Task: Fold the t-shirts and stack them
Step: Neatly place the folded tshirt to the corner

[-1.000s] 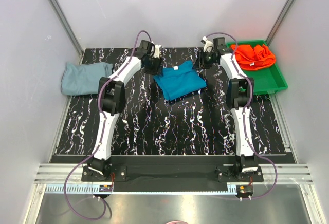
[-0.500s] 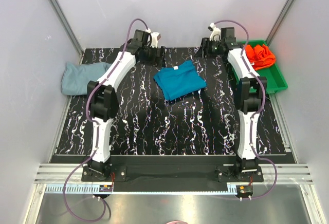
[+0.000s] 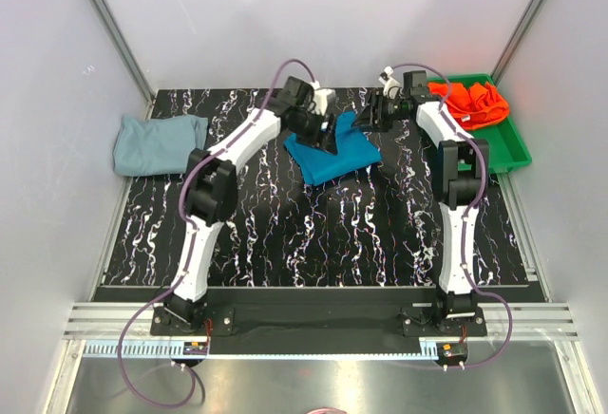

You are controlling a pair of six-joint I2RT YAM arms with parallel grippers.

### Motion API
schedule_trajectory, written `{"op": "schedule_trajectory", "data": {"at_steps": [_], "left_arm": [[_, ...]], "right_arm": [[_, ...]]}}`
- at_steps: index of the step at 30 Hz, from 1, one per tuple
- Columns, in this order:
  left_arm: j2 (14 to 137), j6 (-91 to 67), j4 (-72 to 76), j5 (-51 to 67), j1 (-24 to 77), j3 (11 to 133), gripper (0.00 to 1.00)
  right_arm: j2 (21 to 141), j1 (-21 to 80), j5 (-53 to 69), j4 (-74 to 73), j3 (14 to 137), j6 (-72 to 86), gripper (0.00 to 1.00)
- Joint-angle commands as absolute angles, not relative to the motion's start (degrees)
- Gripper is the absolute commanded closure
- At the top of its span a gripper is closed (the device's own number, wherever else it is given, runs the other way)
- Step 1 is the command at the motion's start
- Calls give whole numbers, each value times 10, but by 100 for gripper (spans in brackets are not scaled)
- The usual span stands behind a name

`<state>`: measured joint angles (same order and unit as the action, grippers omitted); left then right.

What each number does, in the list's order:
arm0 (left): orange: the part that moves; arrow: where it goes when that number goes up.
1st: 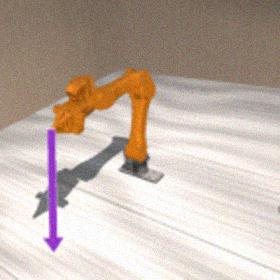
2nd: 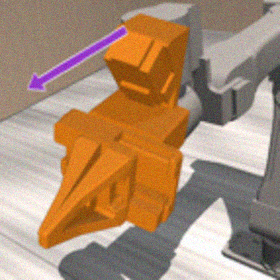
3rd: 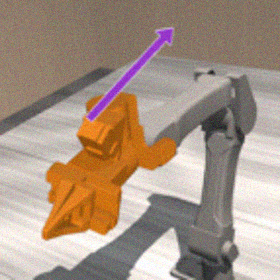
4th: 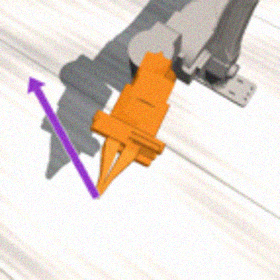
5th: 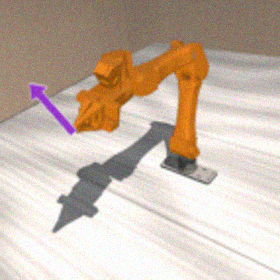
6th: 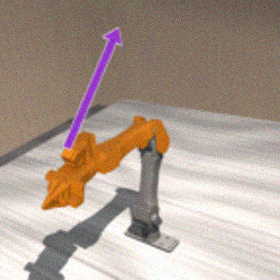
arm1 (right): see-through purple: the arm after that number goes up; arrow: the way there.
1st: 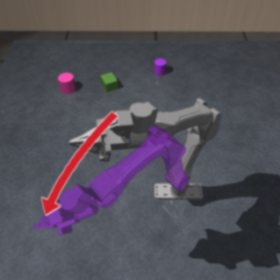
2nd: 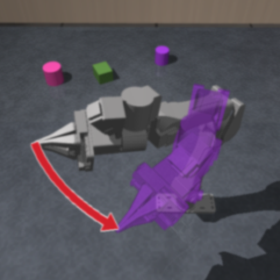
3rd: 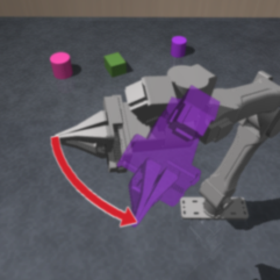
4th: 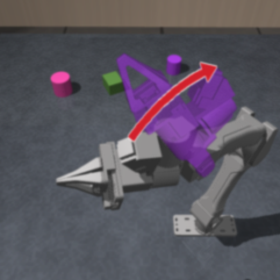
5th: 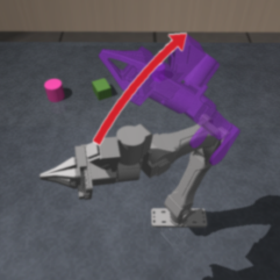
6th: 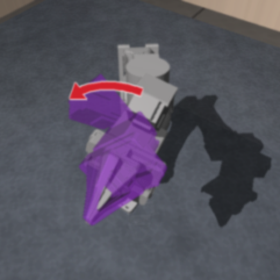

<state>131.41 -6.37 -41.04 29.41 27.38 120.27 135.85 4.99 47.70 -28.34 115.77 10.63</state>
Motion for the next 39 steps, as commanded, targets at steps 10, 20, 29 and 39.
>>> {"op": "schedule_trajectory", "data": {"at_steps": [10, 20, 29, 39], "left_arm": [[1364, -89, -394, 348, 295, 1170, 30], [1381, -101, -395, 351, 296, 1152, 30], [1359, -75, -416, 327, 304, 1113, 29], [1279, -21, -432, 186, 293, 1171, 11]], "right_arm": [[1464, 51, 516, -228, 1280, 169, 46], [1574, 54, 504, -193, 1416, 227, 44], [1641, 56, 476, -144, 1550, 301, 40], [1453, 46, 459, -282, 1354, 72, 37]]}}
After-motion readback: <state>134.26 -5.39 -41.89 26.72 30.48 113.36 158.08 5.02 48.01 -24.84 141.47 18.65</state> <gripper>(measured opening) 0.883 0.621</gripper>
